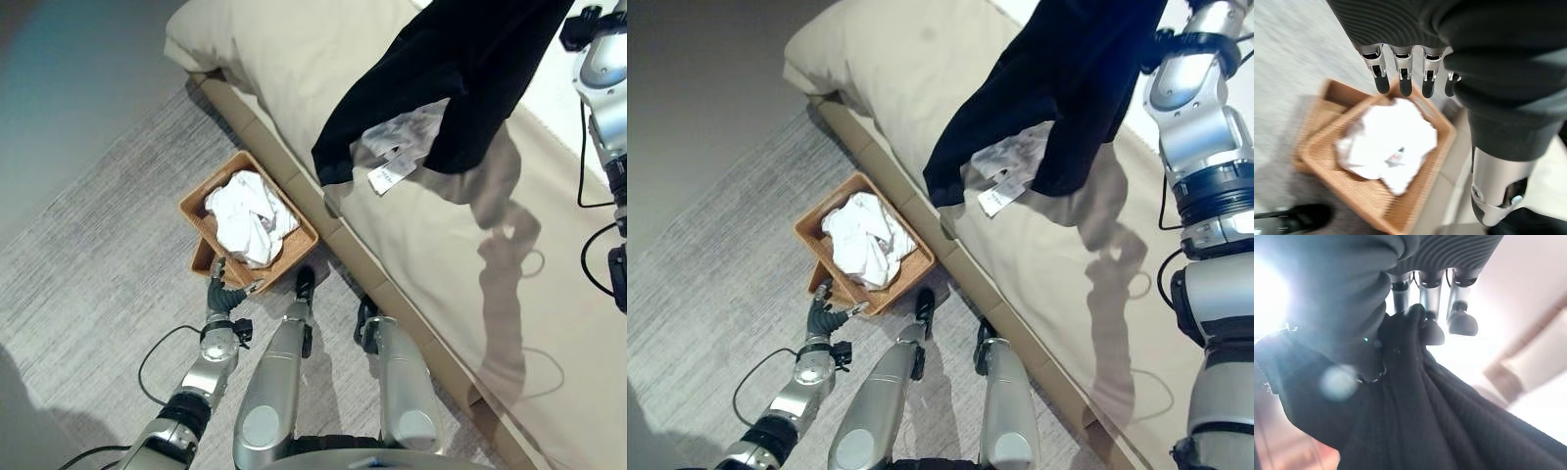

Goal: Pick up clothes into the bucket

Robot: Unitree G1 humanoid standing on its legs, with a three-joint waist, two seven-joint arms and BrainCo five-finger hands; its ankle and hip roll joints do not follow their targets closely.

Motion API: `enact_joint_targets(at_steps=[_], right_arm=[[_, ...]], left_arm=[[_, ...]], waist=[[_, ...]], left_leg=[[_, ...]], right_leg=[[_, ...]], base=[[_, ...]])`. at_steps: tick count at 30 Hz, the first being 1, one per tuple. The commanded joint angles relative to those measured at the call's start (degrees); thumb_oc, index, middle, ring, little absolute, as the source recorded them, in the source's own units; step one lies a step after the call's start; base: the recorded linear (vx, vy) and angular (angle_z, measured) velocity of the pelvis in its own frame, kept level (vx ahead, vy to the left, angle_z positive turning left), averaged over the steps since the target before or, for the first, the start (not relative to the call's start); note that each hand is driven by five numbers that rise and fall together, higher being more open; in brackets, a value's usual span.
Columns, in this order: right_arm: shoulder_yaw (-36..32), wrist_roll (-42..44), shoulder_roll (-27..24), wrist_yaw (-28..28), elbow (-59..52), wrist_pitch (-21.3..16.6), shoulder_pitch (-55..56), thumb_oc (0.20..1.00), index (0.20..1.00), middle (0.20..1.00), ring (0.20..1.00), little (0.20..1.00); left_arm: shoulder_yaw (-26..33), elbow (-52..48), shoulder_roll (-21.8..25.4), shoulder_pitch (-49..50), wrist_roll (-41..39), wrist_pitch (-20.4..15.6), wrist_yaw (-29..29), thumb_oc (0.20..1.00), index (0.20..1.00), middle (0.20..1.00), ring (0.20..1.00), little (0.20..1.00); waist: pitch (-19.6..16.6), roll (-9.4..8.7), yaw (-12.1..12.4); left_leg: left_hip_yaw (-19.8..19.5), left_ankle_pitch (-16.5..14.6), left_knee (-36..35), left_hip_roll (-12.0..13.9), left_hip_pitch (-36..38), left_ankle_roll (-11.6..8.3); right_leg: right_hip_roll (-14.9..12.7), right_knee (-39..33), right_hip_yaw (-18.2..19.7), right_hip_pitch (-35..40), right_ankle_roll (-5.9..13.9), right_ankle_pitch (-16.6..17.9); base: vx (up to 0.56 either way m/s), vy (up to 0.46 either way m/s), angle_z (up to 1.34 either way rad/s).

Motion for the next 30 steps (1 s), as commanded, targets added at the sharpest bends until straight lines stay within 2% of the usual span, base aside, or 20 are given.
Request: enact_joint_targets(at_steps=[1, 2, 3, 5, 6, 8, 9, 10, 11, 12, 13, 14, 15, 20, 22, 26, 30], right_arm=[[-1.1, 0.0, -6.1, -0.1, -4.3, -4.2, -1.4, 0.200, 0.200, 0.200, 0.200, 0.200], [-1.2, 0.0, -6.1, -0.1, -4.4, -4.2, -1.3, 0.200, 0.200, 0.200, 0.200, 0.200], [-1.4, -0.3, -6.3, 1.4, -5.7, -4.1, 0.0, 0.200, 0.200, 0.200, 0.200, 0.200], [-1.8, -0.4, -6.4, 2.2, -6.4, -4.0, 0.9, 0.200, 0.200, 0.200, 0.200, 0.200], [-2.1, 0.1, -6.3, 3.9, -7.1, -3.8, 2.2, 0.200, 0.200, 0.200, 0.200, 0.200], [-1.7, 0.1, -6.2, 5.1, -7.4, -3.7, 2.4, 0.200, 0.200, 0.200, 0.200, 0.200], [-1.9, 1.2, -6.4, 7.0, -9.0, -4.0, 4.2, 0.200, 0.200, 0.200, 0.200, 0.200], [-2.1, 1.2, -6.4, 7.0, -9.1, -4.0, 4.4, 0.200, 0.200, 0.200, 0.200, 0.200], [-1.2, 2.1, -6.4, 9.5, -10.7, -4.2, 5.3, 0.200, 0.200, 0.200, 0.200, 0.200], [-1.3, 2.1, -6.4, 9.6, -10.8, -4.2, 5.5, 0.200, 0.200, 0.200, 0.200, 0.200], [-1.3, 3.3, -6.5, 11.5, -13.0, -4.6, 7.0, 0.200, 0.200, 0.200, 0.200, 0.200], [-1.4, 3.3, -6.6, 11.6, -13.1, -4.6, 7.2, 0.200, 0.200, 0.200, 0.200, 0.200], [-1.6, 5.5, -6.5, 14.0, -16.5, -5.0, 9.4, 0.200, 0.200, 0.200, 0.200, 0.200], [-0.6, 10.7, -6.7, 21.0, -23.6, -4.9, 12.7, 0.200, 0.200, 0.200, 0.200, 0.200], [-0.3, 11.8, -6.9, 22.2, -25.4, -4.8, 13.4, 0.200, 0.200, 0.200, 0.200, 0.200], [1.7, 15.7, -7.0, 27.3, -31.4, -4.4, 15.9, 0.200, 0.200, 0.200, 0.200, 0.200], [2.9, 18.0, -7.0, 30.4, -35.6, -4.1, 18.3, 0.200, 0.200, 0.200, 0.200, 0.200]], left_arm=[[-0.9, -4.0, 0.8, 2.7, 3.8, -2.3, -3.5, 1.000, 1.000, 1.000, 1.000, 1.000], [-0.9, -4.1, 0.9, 2.7, 3.7, -2.2, -3.5, 1.000, 1.000, 1.000, 1.000, 1.000], [-0.6, -8.6, 1.9, 3.8, 1.9, -2.6, -6.0, 1.000, 1.000, 1.000, 1.000, 1.000], [-0.5, -11.2, 2.5, 4.2, 0.5, -2.5, -7.7, 1.000, 1.000, 1.000, 1.000, 1.000], [-0.1, -15.6, 3.2, 4.7, -2.3, -2.7, -10.3, 1.000, 1.000, 1.000, 1.000, 1.000], [-0.1, -17.7, 4.2, 4.3, -3.3, -2.3, -11.8, 1.000, 1.000, 1.000, 1.000, 1.000], [0.4, -21.7, 5.7, 3.9, -3.3, -1.7, -13.6, 1.000, 1.000, 1.000, 1.000, 1.000], [0.5, -21.9, 5.9, 4.1, -3.3, -1.6, -13.7, 1.000, 1.000, 1.000, 1.000, 1.000], [0.5, -25.5, 8.5, 1.8, -1.8, -1.2, -15.1, 1.000, 1.000, 1.000, 1.000, 1.000], [0.5, -25.6, 8.6, 1.9, -1.8, -1.1, -15.1, 1.000, 1.000, 1.000, 1.000, 1.000], [1.1, -28.0, 9.4, 0.0, -1.3, -0.7, -15.8, 1.000, 1.000, 1.000, 1.000, 1.000], [1.1, -28.2, 9.4, 0.1, -1.3, -0.6, -15.8, 1.000, 1.000, 1.000, 1.000, 1.000], [1.1, -31.5, 10.9, -2.9, -0.8, 0.0, -16.7, 1.000, 1.000, 1.000, 1.000, 1.000], [-1.9, -30.8, 11.9, -13.7, -1.7, 1.5, -17.8, 1.000, 1.000, 1.000, 1.000, 1.000], [-2.7, -30.0, 12.0, -16.6, -1.7, 1.6, -17.5, 1.000, 1.000, 1.000, 1.000, 1.000], [-7.8, -26.0, 10.5, -27.0, -3.0, 2.7, -17.3, 1.000, 1.000, 1.000, 1.000, 1.000], [-12.0, -24.4, 9.5, -32.4, -6.0, 3.2, -18.3, 1.000, 1.000, 1.000, 1.000, 1.000]], waist=[[-8.3, -1.21, 0.2], [-8.3, -1.24, 0.1], [-10.3, -1.27, -0.1], [-11.4, -1.28, -0.3], [-13.5, -1.29, -0.6], [-14.6, -1.42, -1.0], [-16.7, -1.44, -1.4], [-16.7, -1.50, -1.4], [-19.0, -1.76, -1.9], [-19.0, -1.80, -1.9], [-21.0, -1.95, -2.2], [-20.9, -2.00, -2.2], [-22.4, -1.98, -2.5], [-24.9, -2.12, -3.4], [-25.2, -2.05, -3.6], [-26.4, -1.64, -4.6], [-26.6, -1.25, -4.9]], left_leg=[[-0.6, -8.0, 3.4, 2.0, 3.6, -2.78], [-0.6, -7.6, 3.1, 1.9, 3.6, -2.75], [-0.2, -7.4, 1.0, 2.5, 6.7, -2.98], [0.0, -6.7, -0.4, 2.7, 8.0, -3.09], [0.3, -6.5, -2.7, 3.1, 10.8, -3.32], [0.5, -5.8, -4.0, 3.3, 11.9, -3.47], [0.9, -5.6, -5.3, 3.8, 13.5, -3.66], [0.9, -5.6, -5.4, 3.8, 13.8, -3.68], [1.5, -5.5, -6.6, 4.3, 15.7, -4.10], [1.5, -5.5, -6.8, 4.3, 15.9, -4.12], [1.9, -5.7, -7.5, 4.7, 17.6, -4.34], [2.0, -5.7, -7.6, 4.7, 17.8, -4.35], [2.3, -6.1, -7.7, 5.0, 19.4, -4.38], [3.0, -6.7, -8.5, 5.4, 22.5, -4.52], [3.0, -6.7, -8.6, 5.6, 22.7, -4.61], [3.2, -6.6, -9.1, 5.9, 23.7, -4.74], [3.0, -6.6, -9.3, 5.9, 24.5, -4.71]], right_leg=[[0.2, -11.7, 0.3, 4.9, 3.16, 7.6], [0.2, -12.1, 0.3, 5.0, 3.16, 8.0], [0.7, -14.7, -0.1, 8.3, 3.46, 8.1], [1.0, -16.3, -0.3, 9.8, 3.61, 8.6], [1.5, -18.6, -0.8, 12.7, 3.74, 8.6], [1.9, -20.1, -0.7, 14.1, 3.82, 9.1], [2.3, -21.9, -1.0, 15.8, 3.95, 9.4], [2.3, -22.1, -1.0, 16.1, 3.95, 9.5], [2.9, -24.6, -1.1, 18.4, 4.21, 9.9], [3.0, -24.8, -1.1, 18.6, 4.21, 10.0], [3.2, -26.3, -1.1, 20.7, 4.36, 9.9], [3.3, -26.4, -1.1, 20.9, 4.36, 10.0], [3.3, -26.7, -1.1, 22.5, 4.26, 9.7], [3.8, -27.6, -0.8, 25.5, 4.05, 9.3], [3.9, -27.7, -0.8, 25.7, 4.00, 9.2], [4.1, -28.1, -0.9, 26.6, 3.94, 9.2], [4.1, -28.2, -1.0, 27.4, 3.92, 9.2]], base=[[0.06, -0.001, -0.09], [0.16, -0.007, -0.07], [0.06, 0.002, 0.00], [0.10, 0.002, 0.00], [0.09, 0.003, 0.02], [0.07, -0.002, 0.02], [0.08, -0.007, -0.01], [0.12, -0.023, -0.04], [0.07, -0.021, -0.05], [0.14, -0.036, -0.03], [0.07, -0.018, -0.03], [0.14, -0.034, 0.00], [0.11, -0.027, -0.07], [0.07, -0.023, -0.07], [0.02, -0.021, -0.06], [0.02, -0.020, -0.06], [0.00, -0.003, -0.02]])
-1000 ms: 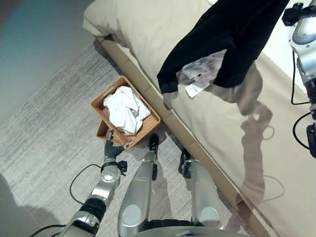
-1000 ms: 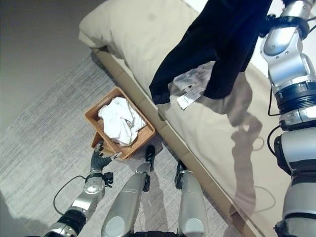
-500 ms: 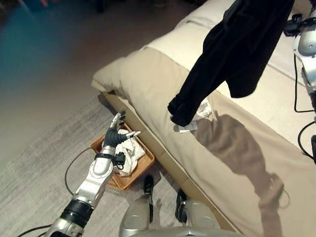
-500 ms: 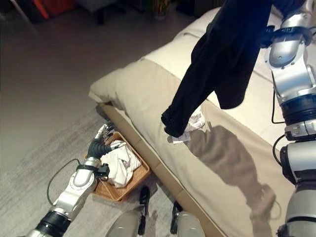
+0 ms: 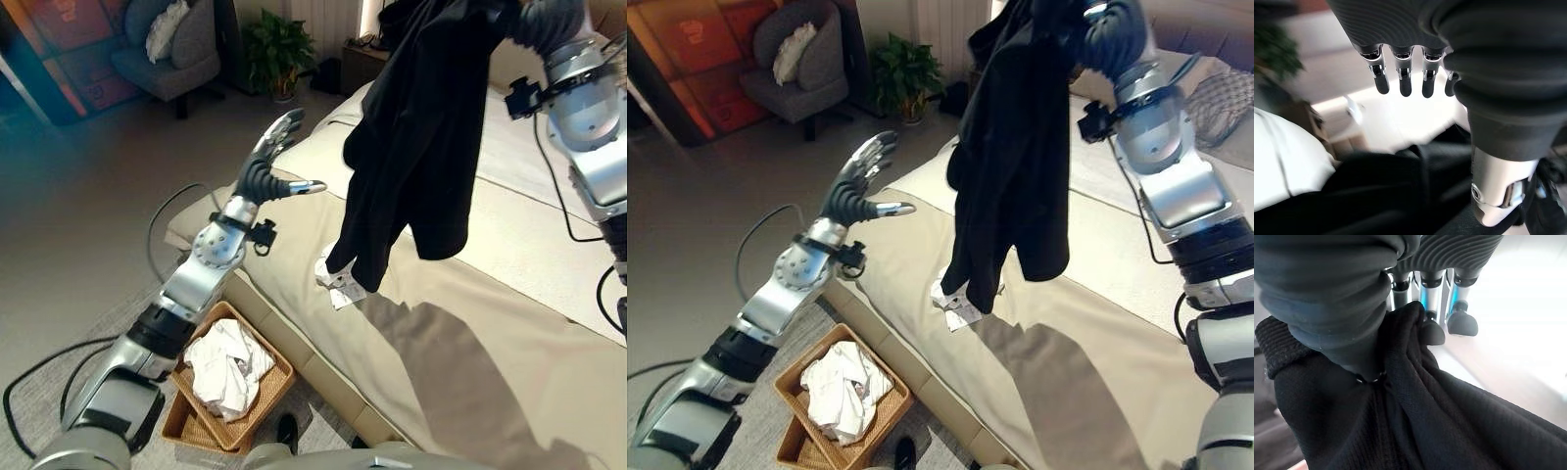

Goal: Pick up clothes into the bucket

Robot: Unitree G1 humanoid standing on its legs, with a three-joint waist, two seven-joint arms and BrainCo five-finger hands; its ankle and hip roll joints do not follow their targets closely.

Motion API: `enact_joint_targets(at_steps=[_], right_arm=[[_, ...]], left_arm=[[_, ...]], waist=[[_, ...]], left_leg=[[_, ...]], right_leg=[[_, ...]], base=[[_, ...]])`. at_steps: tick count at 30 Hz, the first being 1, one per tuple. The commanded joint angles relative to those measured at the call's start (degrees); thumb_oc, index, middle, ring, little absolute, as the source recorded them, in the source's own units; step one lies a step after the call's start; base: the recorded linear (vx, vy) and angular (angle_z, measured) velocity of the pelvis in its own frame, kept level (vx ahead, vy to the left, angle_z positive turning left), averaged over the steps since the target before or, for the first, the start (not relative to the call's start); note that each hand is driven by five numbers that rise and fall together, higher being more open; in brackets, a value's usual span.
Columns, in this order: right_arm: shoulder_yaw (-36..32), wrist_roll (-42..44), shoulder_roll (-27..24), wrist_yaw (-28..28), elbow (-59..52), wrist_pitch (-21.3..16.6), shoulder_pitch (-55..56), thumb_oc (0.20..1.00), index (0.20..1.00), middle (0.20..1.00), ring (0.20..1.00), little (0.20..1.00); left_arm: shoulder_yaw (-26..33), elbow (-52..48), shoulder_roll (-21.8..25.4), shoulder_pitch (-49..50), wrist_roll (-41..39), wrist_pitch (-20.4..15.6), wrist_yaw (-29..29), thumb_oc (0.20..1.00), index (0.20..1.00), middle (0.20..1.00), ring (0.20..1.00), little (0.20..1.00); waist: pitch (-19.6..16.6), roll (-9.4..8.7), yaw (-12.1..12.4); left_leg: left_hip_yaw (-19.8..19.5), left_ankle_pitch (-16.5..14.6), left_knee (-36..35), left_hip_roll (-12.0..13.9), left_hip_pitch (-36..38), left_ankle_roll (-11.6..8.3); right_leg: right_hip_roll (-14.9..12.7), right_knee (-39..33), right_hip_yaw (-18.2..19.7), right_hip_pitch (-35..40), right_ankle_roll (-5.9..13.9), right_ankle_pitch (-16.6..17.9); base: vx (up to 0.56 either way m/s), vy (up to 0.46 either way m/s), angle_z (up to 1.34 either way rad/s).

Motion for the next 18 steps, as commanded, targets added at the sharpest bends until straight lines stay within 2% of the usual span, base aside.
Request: enact_joint_targets(at_steps=[1, 2, 3, 9, 13, 18], right_arm=[[0.3, 4.8, -1.9, 2.0, -4.8, -2.3, 0.6, 0.200, 0.200, 0.200, 0.200, 0.200], [0.2, 4.9, -2.0, 2.0, -4.9, -2.3, 0.6, 0.200, 0.200, 0.200, 0.200, 0.200], [1.4, 5.8, -1.4, 3.1, -6.3, -2.0, 1.1, 0.200, 0.200, 0.200, 0.200, 0.200], [3.9, 8.0, 0.7, 5.1, -9.9, -2.1, 1.6, 0.200, 0.200, 0.200, 0.200, 0.200], [3.7, 8.7, 2.6, 5.8, -13.5, -2.4, 2.6, 0.200, 0.200, 0.200, 0.200, 0.200], [-0.1, 9.9, 8.0, 4.8, -19.0, -4.2, 4.7, 0.200, 0.200, 0.200, 0.200, 0.200]], left_arm=[[-2.5, 4.7, -1.5, -4.0, -4.7, -0.8, -1.2, 1.000, 1.000, 1.000, 1.000, 1.000], [-2.5, 4.8, -1.5, -4.1, -4.8, -0.8, -1.2, 1.000, 1.000, 1.000, 1.000, 1.000], [-5.6, 5.5, -2.2, -6.5, -7.8, -0.2, -2.6, 1.000, 1.000, 1.000, 1.000, 1.000], [-12.8, 7.2, -4.5, -11.7, -16.3, 1.4, -5.6, 1.000, 1.000, 1.000, 1.000, 1.000], [-14.4, 10.8, -7.8, -13.6, -13.8, 2.6, -5.1, 1.000, 1.000, 1.000, 1.000, 1.000], [-13.6, 16.6, -12.3, -13.1, -9.3, 3.8, -4.2, 1.000, 1.000, 1.000, 1.000, 1.000]], waist=[[-4.8, -2.32, 1.0], [-4.8, -2.34, 1.0], [-4.8, -2.16, 0.9], [-4.5, -1.64, 0.8], [-4.1, -1.71, 0.9], [-3.5, -1.57, 0.9]], left_leg=[[1.5, -6.5, 2.8, 1.7, 2.2, -2.65], [1.5, -6.5, 2.8, 1.7, 2.2, -2.65], [1.3, -6.5, 2.9, 1.8, 2.3, -2.61], [0.8, -6.3, 2.7, 1.8, 2.8, -2.53], [0.4, -6.3, 2.6, 1.7, 2.9, -2.45], [-0.1, -6.2, 3.1, 1.4, 2.6, -2.05]], right_leg=[[-2.4, 2.0, -0.7, -2.6, 3.19, 0.7], [-2.4, 1.9, -0.7, -2.6, 3.19, 0.7], [-2.4, 1.9, -0.8, -2.5, 3.19, 0.7], [-2.5, 1.9, -1.1, -1.9, 3.29, 0.7], [-2.5, 1.9, -1.5, -1.4, 3.34, 0.5], [-2.9, 2.2, -1.9, -1.6, 3.45, 0.7]], base=[[0.00, 0.000, 0.00], [0.00, 0.000, 0.00], [0.00, 0.000, 0.00], [0.00, 0.000, 0.00], [-0.01, 0.005, 0.03], [-0.01, 0.008, 0.02]])
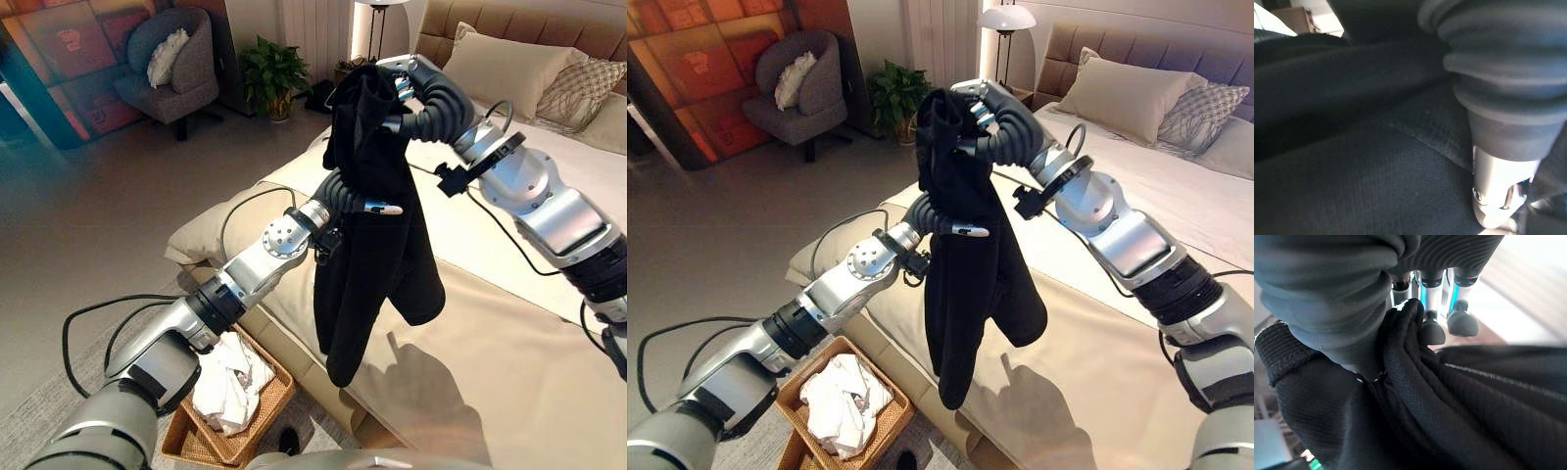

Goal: Pick up clothes into the bucket

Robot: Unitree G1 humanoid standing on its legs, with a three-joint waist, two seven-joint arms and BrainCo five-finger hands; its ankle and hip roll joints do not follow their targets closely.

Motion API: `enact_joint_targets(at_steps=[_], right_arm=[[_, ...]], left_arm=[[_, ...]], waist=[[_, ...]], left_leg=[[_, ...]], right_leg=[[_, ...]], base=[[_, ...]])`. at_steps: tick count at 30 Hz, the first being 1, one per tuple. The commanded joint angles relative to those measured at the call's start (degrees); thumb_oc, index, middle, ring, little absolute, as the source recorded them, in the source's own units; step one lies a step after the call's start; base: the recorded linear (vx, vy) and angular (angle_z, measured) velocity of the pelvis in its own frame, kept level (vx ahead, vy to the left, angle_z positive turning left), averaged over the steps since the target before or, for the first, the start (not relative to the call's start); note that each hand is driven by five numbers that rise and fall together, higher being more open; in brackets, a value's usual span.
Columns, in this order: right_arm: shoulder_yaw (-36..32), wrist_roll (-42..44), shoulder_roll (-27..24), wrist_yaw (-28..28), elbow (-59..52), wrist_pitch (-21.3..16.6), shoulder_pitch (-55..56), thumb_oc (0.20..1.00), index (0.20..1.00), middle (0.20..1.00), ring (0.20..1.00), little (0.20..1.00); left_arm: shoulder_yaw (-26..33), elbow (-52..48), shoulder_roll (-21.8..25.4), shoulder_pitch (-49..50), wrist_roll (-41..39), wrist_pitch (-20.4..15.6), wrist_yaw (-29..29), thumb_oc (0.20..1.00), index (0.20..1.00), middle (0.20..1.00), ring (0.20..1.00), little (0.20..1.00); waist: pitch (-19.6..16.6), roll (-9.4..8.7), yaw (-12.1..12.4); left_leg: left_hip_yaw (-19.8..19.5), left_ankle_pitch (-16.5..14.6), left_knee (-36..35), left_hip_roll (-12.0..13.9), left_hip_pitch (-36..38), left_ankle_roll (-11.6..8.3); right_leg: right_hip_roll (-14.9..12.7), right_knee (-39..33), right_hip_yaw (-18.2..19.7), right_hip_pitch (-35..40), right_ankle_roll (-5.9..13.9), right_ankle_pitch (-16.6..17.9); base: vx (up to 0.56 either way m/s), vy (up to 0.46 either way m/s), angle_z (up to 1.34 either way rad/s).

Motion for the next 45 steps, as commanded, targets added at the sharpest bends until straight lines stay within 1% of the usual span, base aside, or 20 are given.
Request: enact_joint_targets(at_steps=[1, 10, 11, 12, 14, 15, 16, 20, 22, 23, 29, 33, 34, 36, 37, 38, 39, 41, 43, 45], right_arm=[[-6.4, 4.1, 4.6, -2.1, -7.7, -5.1, -2.7, 0.200, 0.200, 0.200, 0.200, 0.200], [-10.8, 5.1, 10.2, -2.8, -11.1, -5.8, 0.1, 0.200, 0.200, 0.200, 0.200, 0.200], [-11.2, 6.1, 10.7, -2.5, -11.4, -5.9, 0.7, 0.200, 0.200, 0.200, 0.200, 0.200], [-12.3, 7.6, 11.3, -2.1, -12.1, -6.0, 1.8, 0.200, 0.200, 0.200, 0.200, 0.200], [-13.5, 7.7, 11.0, -2.3, -12.6, -6.2, 2.6, 0.200, 0.200, 0.200, 0.200, 0.200], [-13.5, 7.7, 11.0, -2.3, -12.6, -6.2, 2.6, 0.485, 0.485, 0.485, 0.485, 0.485], [-14.1, 7.6, 10.9, -2.6, -12.7, -6.2, 3.2, 1.000, 1.000, 1.000, 1.000, 1.000], [-17.9, 7.9, 9.5, -3.7, -12.1, -6.4, 6.2, 1.000, 1.000, 1.000, 1.000, 1.000], [-21.2, 7.8, 7.9, -4.7, -11.4, -6.4, 9.9, 1.000, 1.000, 1.000, 1.000, 1.000], [-21.2, 7.8, 7.9, -4.7, -11.4, -6.3, 9.9, 1.000, 1.000, 1.000, 1.000, 1.000], [-29.2, 8.4, 7.2, -5.4, -9.1, -5.3, 20.5, 1.000, 1.000, 1.000, 1.000, 1.000], [-32.0, 9.0, 7.5, -4.5, -6.6, -4.0, 25.9, 1.000, 1.000, 1.000, 1.000, 1.000], [-33.1, 9.5, 8.6, -4.4, -4.4, -3.7, 28.7, 1.000, 1.000, 1.000, 1.000, 1.000], [-33.8, 9.7, 9.6, -4.0, -3.8, -3.3, 30.8, 1.000, 1.000, 1.000, 1.000, 1.000], [-35.1, 8.9, 12.6, -3.9, -2.5, -2.9, 34.9, 1.000, 1.000, 1.000, 1.000, 1.000], [-35.0, 8.8, 12.7, -3.9, -2.6, -2.9, 35.0, 1.000, 1.000, 1.000, 1.000, 1.000], [-36.6, 5.4, 15.7, -3.9, -1.1, -2.4, 39.3, 1.000, 1.000, 1.000, 1.000, 1.000], [-37.4, 3.7, 17.1, -4.0, -0.2, -2.4, 41.8, 1.000, 1.000, 1.000, 1.000, 1.000], [-39.3, -1.4, 21.1, -4.8, 4.5, -2.3, 47.7, 1.000, 1.000, 1.000, 1.000, 1.000], [-39.3, -2.6, 22.3, -5.4, 7.5, -2.5, 48.8, 1.000, 1.000, 1.000, 1.000, 1.000]], left_arm=[[0.1, 8.2, -3.6, -5.4, 4.1, 0.2, 0.1, 1.000, 1.000, 1.000, 1.000, 1.000], [2.4, 13.2, -6.9, -3.2, 12.1, 1.5, 0.8, 1.000, 1.000, 1.000, 1.000, 1.000], [2.9, 13.5, -6.9, -2.9, 12.8, 1.5, 1.1, 0.523, 0.523, 0.523, 0.523, 0.523], [4.0, 13.8, -7.5, -1.9, 12.0, 1.3, 1.3, 0.200, 0.200, 0.200, 0.200, 0.200], [5.2, 13.2, -7.2, -0.9, 11.5, 1.0, 1.7, 0.200, 0.200, 0.200, 0.200, 0.200], [5.2, 13.1, -7.2, -0.9, 11.5, 1.0, 1.8, 0.200, 0.200, 0.200, 0.200, 0.200], [5.9, 12.6, -6.7, -0.2, 10.8, 0.8, 1.9, 0.200, 0.200, 0.200, 0.200, 0.200], [9.6, 7.1, -2.9, 3.0, 6.3, 0.0, 2.5, 0.200, 0.200, 0.200, 0.200, 0.200], [13.4, 1.5, 1.4, 5.9, 3.8, -0.8, 3.0, 0.200, 0.200, 0.200, 0.200, 0.200], [13.4, 1.4, 1.4, 5.9, 3.8, -0.8, 3.0, 0.200, 0.200, 0.200, 0.200, 0.200], [24.6, -10.6, 11.0, 13.1, 0.1, -3.1, 4.9, 0.200, 0.200, 0.200, 0.200, 0.200], [32.6, -13.4, 17.7, 17.0, -0.1, -4.6, 5.8, 0.200, 0.200, 0.200, 0.200, 0.200], [36.8, -13.9, 20.4, 19.0, 0.0, -5.2, 6.6, 0.200, 0.200, 0.200, 0.200, 0.200], [39.3, -14.3, 21.8, 20.6, -0.2, -5.6, 6.8, 0.200, 0.200, 0.200, 0.200, 0.200], [43.6, -15.2, 23.5, 22.9, 0.0, -6.2, 7.8, 0.200, 0.200, 0.200, 0.200, 0.200], [43.7, -15.3, 23.6, 23.2, 0.0, -6.2, 7.7, 0.200, 0.200, 0.200, 0.200, 0.200], [47.4, -16.0, 25.2, 25.0, 0.1, -6.9, 8.6, 0.200, 0.200, 0.200, 0.200, 0.200], [49.1, -16.4, 26.3, 25.8, 0.3, -7.3, 9.0, 0.200, 0.200, 0.200, 0.200, 0.200], [52.7, -15.9, 29.0, 27.0, 1.3, -8.5, 10.3, 0.200, 0.200, 0.200, 0.200, 0.200], [53.9, -15.9, 30.2, 27.1, 1.7, -9.3, 11.1, 0.200, 0.200, 0.200, 0.200, 0.200]], waist=[[-2.2, -2.47, 1.4], [-2.3, -2.62, 1.3], [-2.2, -2.68, 1.3], [-2.3, -2.78, 1.3], [-2.3, -2.93, 1.3], [-2.3, -2.95, 1.4], [-2.3, -3.01, 1.4], [-2.5, -3.16, 1.6], [-2.6, -3.26, 2.0], [-2.6, -3.27, 2.0], [-2.7, -3.17, 2.9], [-2.6, -3.00, 3.4], [-2.4, -2.88, 3.7], [-2.1, -2.70, 3.7], [-1.4, -2.29, 4.0], [-1.4, -2.37, 3.9], [-0.6, -1.93, 4.0], [-0.2, -1.83, 4.0], [2.2, -1.21, 4.1], [3.2, -1.12, 4.1]], left_leg=[[0.5, -6.5, 2.9, 1.4, 2.5, -1.84], [0.3, -6.5, 3.3, 1.0, 2.3, -1.37], [0.3, -6.6, 3.3, 1.0, 2.3, -1.31], [0.3, -6.7, 3.4, 0.9, 2.3, -1.23], [0.3, -6.8, 3.4, 0.8, 2.3, -1.13], [0.3, -6.8, 3.4, 0.8, 2.3, -1.13], [0.3, -6.8, 3.4, 0.8, 2.3, -1.09], [0.3, -7.0, 3.5, 0.7, 2.4, -0.95], [0.2, -7.1, 3.4, 0.7, 2.5, -0.89], [0.2, -7.1, 3.4, 0.7, 2.5, -0.89], [0.0, -7.7, 3.1, 0.9, 3.0, -1.01], [-0.1, -7.7, 3.2, 0.8, 3.1, -1.12], [-0.2, -7.8, 3.3, 0.8, 3.0, -1.15], [-0.2, -7.9, 3.4, 0.7, 2.9, -1.13], [-0.4, -8.0, 3.8, 0.6, 2.6, -1.08], [-0.4, -8.0, 3.8, 0.6, 2.6, -1.08], [-0.7, -8.1, 4.4, 0.2, 2.0, -0.92], [-1.0, -8.3, 5.0, 0.1, 1.4, -0.84], [-1.9, -8.5, 7.2, -0.7, -1.1, -0.46], [-2.6, -8.9, 9.0, -1.2, -3.0, -0.22]], right_leg=[[-3.1, 2.7, -1.1, -2.1, 3.94, -0.2], [-3.4, 3.3, -0.8, -2.5, 3.96, 0.0], [-3.4, 3.3, -0.8, -2.5, 3.94, -0.1], [-3.5, 3.4, -0.8, -2.6, 3.93, -0.1], [-3.5, 3.5, -0.7, -2.6, 3.96, -0.2], [-3.6, 3.5, -0.7, -2.5, 3.96, -0.2], [-3.6, 3.5, -0.7, -2.5, 3.98, -0.1], [-3.7, 3.5, -0.7, -2.5, 4.05, -0.1], [-3.7, 3.4, -0.7, -2.4, 4.04, -0.1], [-3.7, 3.4, -0.7, -2.4, 4.04, -0.1], [-3.7, 3.0, -0.9, -1.8, 4.10, -0.5], [-3.6, 2.9, -1.0, -1.7, 4.04, -0.5], [-3.6, 2.9, -1.0, -1.7, 4.01, -0.6], [-3.7, 3.0, -1.0, -1.8, 4.01, -0.7], [-3.7, 3.2, -0.9, -2.0, 3.92, -0.8], [-3.7, 3.2, -0.9, -2.0, 3.92, -0.8], [-3.9, 3.9, -0.9, -2.4, 3.82, -1.0], [-4.1, 4.6, -1.1, -2.9, 3.73, -1.3], [-4.6, 7.3, -1.6, -5.0, 3.45, -2.0], [-5.1, 9.1, -1.8, -6.7, 3.31, -2.6]], base=[[0.00, 0.000, 0.00], [0.00, 0.000, 0.00], [0.00, 0.000, 0.00], [0.00, 0.000, 0.00], [0.00, 0.000, 0.00], [0.00, 0.000, 0.00], [0.00, 0.000, 0.00], [0.00, 0.000, 0.00], [0.00, 0.000, 0.00], [0.00, 0.000, 0.00], [0.01, -0.004, 0.00], [0.01, -0.001, 0.00], [0.04, -0.004, 0.01], [0.00, 0.000, 0.00], [0.00, 0.000, 0.00], [-0.01, 0.031, 0.01], [0.00, 0.000, 0.00], [-0.02, 0.008, 0.03], [-0.10, 0.021, 0.20], [-0.12, 0.027, 0.16]])
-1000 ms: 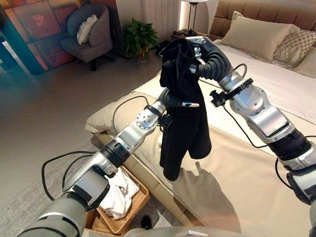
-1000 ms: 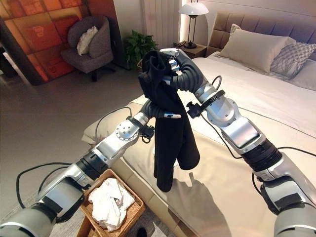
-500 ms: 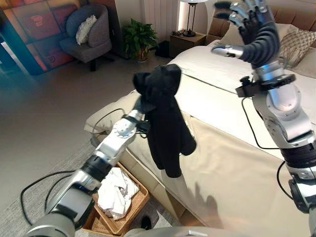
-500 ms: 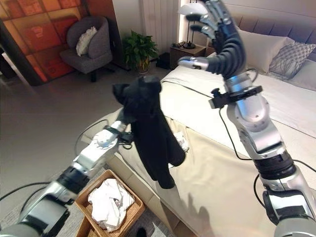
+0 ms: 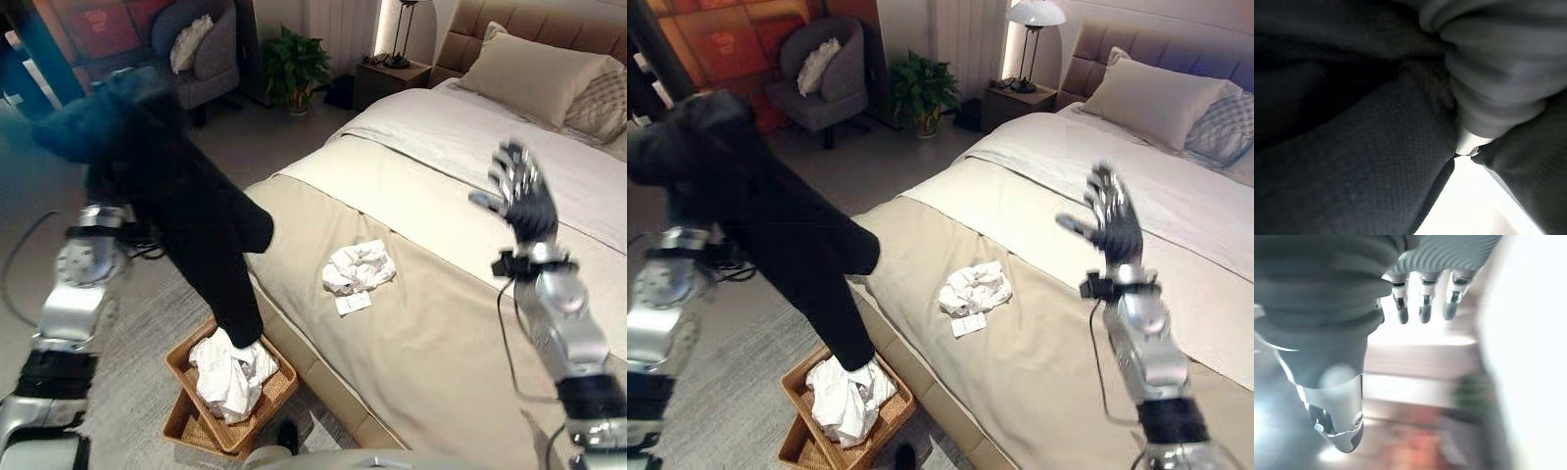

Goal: Pick up clothes into the bucket

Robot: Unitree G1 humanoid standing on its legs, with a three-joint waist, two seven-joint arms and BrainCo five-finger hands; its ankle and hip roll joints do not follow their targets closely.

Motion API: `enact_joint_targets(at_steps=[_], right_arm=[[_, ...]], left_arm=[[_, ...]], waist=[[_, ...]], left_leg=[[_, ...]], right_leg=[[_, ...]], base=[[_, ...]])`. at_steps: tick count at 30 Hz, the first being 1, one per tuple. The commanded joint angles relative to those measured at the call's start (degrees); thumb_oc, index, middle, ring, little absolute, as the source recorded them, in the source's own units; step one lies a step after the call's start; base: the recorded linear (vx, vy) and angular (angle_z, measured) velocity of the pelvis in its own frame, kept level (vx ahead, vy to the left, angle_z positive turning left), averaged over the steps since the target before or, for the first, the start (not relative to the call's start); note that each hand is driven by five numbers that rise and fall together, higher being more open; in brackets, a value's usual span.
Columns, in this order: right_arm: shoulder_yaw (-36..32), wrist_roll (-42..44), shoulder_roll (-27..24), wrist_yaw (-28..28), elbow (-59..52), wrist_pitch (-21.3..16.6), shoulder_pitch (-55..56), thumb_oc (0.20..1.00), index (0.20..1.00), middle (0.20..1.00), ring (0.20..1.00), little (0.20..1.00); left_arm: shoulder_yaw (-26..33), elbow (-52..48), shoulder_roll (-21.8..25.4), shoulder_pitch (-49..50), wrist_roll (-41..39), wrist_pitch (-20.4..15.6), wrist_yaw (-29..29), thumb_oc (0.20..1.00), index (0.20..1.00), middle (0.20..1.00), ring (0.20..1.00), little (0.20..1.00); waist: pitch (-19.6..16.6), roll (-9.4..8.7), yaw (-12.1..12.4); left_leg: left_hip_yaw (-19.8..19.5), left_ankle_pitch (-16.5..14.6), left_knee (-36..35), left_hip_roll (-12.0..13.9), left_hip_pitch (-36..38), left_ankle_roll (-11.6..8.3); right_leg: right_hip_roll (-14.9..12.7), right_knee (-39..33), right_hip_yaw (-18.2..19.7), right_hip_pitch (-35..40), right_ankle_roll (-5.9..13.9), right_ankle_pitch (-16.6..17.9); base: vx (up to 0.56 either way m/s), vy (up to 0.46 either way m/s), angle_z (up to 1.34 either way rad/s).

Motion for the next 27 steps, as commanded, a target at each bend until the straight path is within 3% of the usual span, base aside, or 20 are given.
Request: enact_joint_targets(at_steps=[1, 3, 4, 8, 9, 14, 15, 16, 17, 21, 27], right_arm=[[-1.6, -4.9, 0.0, -1.8, 0.2, -2.3, -4.0, 1.000, 1.000, 1.000, 1.000, 1.000], [-1.8, -6.4, 1.3, -2.9, 3.1, -2.5, -3.4, 1.000, 1.000, 1.000, 1.000, 1.000], [-1.8, -6.4, 2.4, -3.0, 5.8, -2.5, -2.3, 1.000, 1.000, 1.000, 1.000, 1.000], [-1.9, -9.0, 2.4, -3.6, 8.1, -2.8, -1.5, 1.000, 1.000, 1.000, 1.000, 1.000], [-1.8, -9.9, 2.6, -4.6, 10.4, -3.0, -1.5, 1.000, 1.000, 1.000, 1.000, 1.000], [-1.0, -11.0, 2.1, -6.2, 15.8, -3.4, -2.8, 1.000, 1.000, 1.000, 1.000, 1.000], [-0.4, -11.1, 1.9, -7.1, 17.6, -3.4, -3.2, 1.000, 1.000, 1.000, 1.000, 1.000], [-0.5, -11.1, 1.9, -7.2, 17.8, -3.5, -3.4, 1.000, 1.000, 1.000, 1.000, 1.000], [0.5, -11.2, 1.8, -7.8, 20.4, -3.7, -3.8, 1.000, 1.000, 1.000, 1.000, 1.000], [2.8, -11.0, 1.8, -9.0, 25.4, -4.2, -5.6, 1.000, 1.000, 1.000, 1.000, 1.000], [7.2, -12.0, 1.7, -9.0, 29.8, -4.8, -5.3, 1.000, 1.000, 1.000, 1.000, 1.000]], left_arm=[[4.1, -1.6, 4.4, -6.1, -0.2, -7.0, 3.0, 0.200, 0.200, 0.200, 0.200, 0.200], [5.5, -0.8, 5.5, -6.4, -0.1, -8.2, 4.4, 0.200, 0.200, 0.200, 0.200, 0.200], [6.1, 0.0, 5.9, -6.6, -0.4, -9.0, 5.6, 0.200, 0.200, 0.200, 0.200, 0.200], [6.7, 1.5, 6.4, -7.0, -0.6, -9.8, 6.7, 0.200, 0.200, 0.200, 0.200, 0.200], [6.7, 2.1, 5.6, -6.9, -0.8, -10.3, 7.5, 0.200, 0.200, 0.200, 0.200, 0.200], [6.1, 3.6, 3.3, -6.9, -1.0, -10.8, 8.7, 0.200, 0.200, 0.200, 0.200, 0.200], [5.1, 4.5, 2.4, -7.4, -1.3, -11.1, 9.4, 0.200, 0.200, 0.200, 0.200, 0.200], [5.1, 4.5, 2.5, -7.6, -1.3, -11.2, 9.4, 0.200, 0.200, 0.200, 0.200, 0.200], [4.1, 5.7, 1.4, -8.8, -1.6, -11.4, 10.6, 0.200, 0.200, 0.200, 0.200, 0.200], [1.4, 9.2, 0.9, -12.5, -2.1, -12.0, 12.5, 0.200, 0.200, 0.200, 0.200, 0.200], [-4.0, 15.0, 3.8, -18.4, 0.8, -11.6, 15.1, 0.200, 0.200, 0.200, 0.200, 0.200]], waist=[[1.5, -0.83, -0.4], [4.1, -0.13, -0.4], [7.1, 0.58, -0.2], [9.8, 1.09, 0.1], [12.1, 1.35, 0.2], [15.1, 1.53, 0.6], [16.9, 1.35, 0.5], [17.0, 1.48, 0.6], [18.2, 1.11, 0.5], [20.4, -0.07, 0.5], [20.4, -2.03, 0.2]], left_leg=[[-1.5, -8.5, 9.8, -0.9, -1.6, 0.51], [-2.5, -9.1, 13.2, -1.9, -5.3, 1.24], [-3.3, -9.3, 16.4, -2.5, -8.8, 1.90], [-4.5, -10.9, 22.5, -4.0, -14.9, 2.41], [-5.0, -11.5, 25.8, -4.6, -18.3, 2.59], [-6.0, -12.7, 31.7, -5.8, -25.1, 2.93], [-6.8, -15.0, 34.8, -6.5, -27.5, 2.99], [-6.5, -13.4, 34.7, -6.5, -28.5, 3.15], [-6.8, -15.6, 37.3, -6.9, -30.5, 3.12], [-6.8, -16.7, 42.0, -7.4, -36.5, 3.54], [-6.7, -18.1, 47.2, -7.9, -44.7, 3.77]], right_leg=[[-4.9, 9.6, -0.8, -5.8, 2.69, -2.1], [-6.0, 14.6, -0.8, -10.2, 2.34, -3.2], [-7.2, 19.2, -1.2, -13.7, 1.93, -4.2], [-9.3, 25.8, -1.2, -18.9, 1.57, -6.5], [-10.6, 29.2, -1.3, -21.6, 1.27, -7.6], [-12.3, 35.4, -0.8, -27.6, 0.62, -9.8], [-12.7, 38.9, 0.3, -29.9, 0.69, -12.2], [-13.1, 38.9, -0.3, -30.9, 0.28, -10.8], [-13.2, 41.5, 0.8, -33.0, 0.42, -12.9], [-13.3, 45.5, 1.8, -38.9, 0.21, -13.8], [-13.7, 49.8, 1.9, -46.6, 0.24, -14.7]], base=[[-0.21, 0.050, 0.18], [-0.23, 0.089, 0.26], [-0.18, 0.090, 0.23], [-0.15, 0.081, 0.27], [-0.09, 0.046, 0.27], [-0.09, 0.044, 0.22], [-0.08, 0.027, 0.06], [-0.03, 0.015, 0.06], [-0.05, 0.026, 0.04], [-0.06, 0.029, 0.08], [-0.02, 0.008, 0.15]])
